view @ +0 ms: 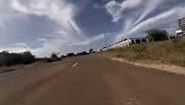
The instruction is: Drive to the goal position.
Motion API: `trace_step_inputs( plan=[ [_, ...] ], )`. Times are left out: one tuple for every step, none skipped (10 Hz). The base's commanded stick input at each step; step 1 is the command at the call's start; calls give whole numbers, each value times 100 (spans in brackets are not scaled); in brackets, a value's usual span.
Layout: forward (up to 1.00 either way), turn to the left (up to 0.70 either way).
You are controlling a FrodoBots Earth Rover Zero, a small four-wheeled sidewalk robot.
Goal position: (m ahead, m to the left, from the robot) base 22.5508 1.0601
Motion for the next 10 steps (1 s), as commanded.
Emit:
trace_step_inputs(
  plan=[
    [85,0],
    [85,0],
    [85,0],
    [85,0],
    [85,0],
    [85,0],
    [85,0],
    [85,0],
    [85,0],
    [85,0]
  ],
)
